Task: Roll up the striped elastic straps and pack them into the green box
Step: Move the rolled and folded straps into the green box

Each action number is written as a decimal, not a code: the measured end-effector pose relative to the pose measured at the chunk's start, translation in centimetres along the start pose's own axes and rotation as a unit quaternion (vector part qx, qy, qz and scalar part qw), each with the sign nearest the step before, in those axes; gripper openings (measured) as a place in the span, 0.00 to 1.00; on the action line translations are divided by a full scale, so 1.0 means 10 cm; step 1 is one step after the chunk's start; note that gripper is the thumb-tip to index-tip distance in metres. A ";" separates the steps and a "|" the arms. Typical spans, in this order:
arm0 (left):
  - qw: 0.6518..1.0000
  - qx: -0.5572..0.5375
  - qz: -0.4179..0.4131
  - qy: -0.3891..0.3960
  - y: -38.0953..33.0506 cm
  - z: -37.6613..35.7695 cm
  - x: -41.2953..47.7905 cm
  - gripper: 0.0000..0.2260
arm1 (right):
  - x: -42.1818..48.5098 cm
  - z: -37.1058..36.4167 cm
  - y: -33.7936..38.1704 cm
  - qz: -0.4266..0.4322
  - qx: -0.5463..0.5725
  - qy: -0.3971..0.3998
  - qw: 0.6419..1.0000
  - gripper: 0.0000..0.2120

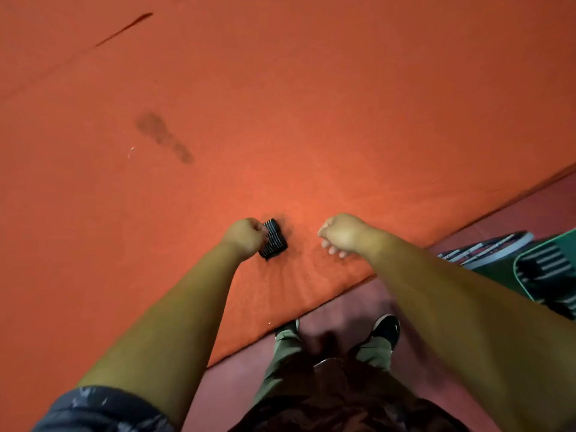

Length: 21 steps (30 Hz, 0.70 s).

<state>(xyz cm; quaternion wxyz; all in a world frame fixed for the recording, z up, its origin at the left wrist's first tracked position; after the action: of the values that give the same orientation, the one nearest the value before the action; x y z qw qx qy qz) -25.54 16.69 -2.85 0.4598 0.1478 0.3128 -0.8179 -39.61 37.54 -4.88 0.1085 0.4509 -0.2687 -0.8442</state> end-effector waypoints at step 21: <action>0.984 0.091 -0.115 0.097 0.37 -0.40 0.69 0.31 | 0.79 -1.39 0.15 -0.046 0.021 -0.071 0.996 0.28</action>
<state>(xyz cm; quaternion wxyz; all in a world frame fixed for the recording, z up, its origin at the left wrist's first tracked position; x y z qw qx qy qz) -26.25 13.28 -10.91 0.3148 0.2310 0.2954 -0.8719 -32.84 28.01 -15.89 0.0407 0.4041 -0.2721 -0.8724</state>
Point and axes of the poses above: each hand's wrist, its own x-axis towards the middle knuckle, its own z-axis out of the back of the hand, y = z × x, the point moved 5 cm from there along x, towards the middle knuckle, and after that the axes turned 11 degrees about -y, right-handed, at the moved point
